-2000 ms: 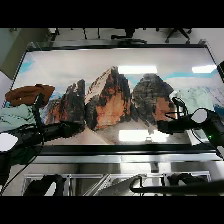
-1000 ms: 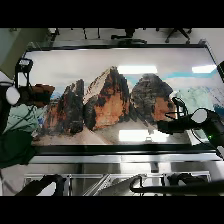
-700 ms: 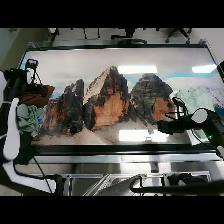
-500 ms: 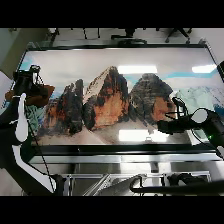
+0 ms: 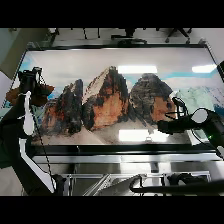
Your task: Fold the shirts.
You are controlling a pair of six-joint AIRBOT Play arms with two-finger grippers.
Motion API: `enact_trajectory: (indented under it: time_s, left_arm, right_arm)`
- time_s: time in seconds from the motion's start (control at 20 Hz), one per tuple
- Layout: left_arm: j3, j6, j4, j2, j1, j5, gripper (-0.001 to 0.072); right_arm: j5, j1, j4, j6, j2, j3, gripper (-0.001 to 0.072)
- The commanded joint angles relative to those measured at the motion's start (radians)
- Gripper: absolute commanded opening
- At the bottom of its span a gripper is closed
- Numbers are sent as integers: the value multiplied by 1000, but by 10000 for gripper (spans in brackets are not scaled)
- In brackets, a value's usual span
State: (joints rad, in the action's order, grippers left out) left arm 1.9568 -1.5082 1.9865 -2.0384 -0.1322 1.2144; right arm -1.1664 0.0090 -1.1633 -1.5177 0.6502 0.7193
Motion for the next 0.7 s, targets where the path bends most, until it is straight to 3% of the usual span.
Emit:
enact_trajectory:
  time_s: [0.0,0.3,0.65]
  left_arm:
    - [7,1,-56,137,64,-13,12]
    - [6,24,-470,441,254,78,12]
    - [3,-5,-652,519,460,214,13]
  right_arm:
    - [0,1,0,0,-1,0,13]
    - [0,1,1,0,-1,0,14]
    - [0,1,0,0,-1,0,14]
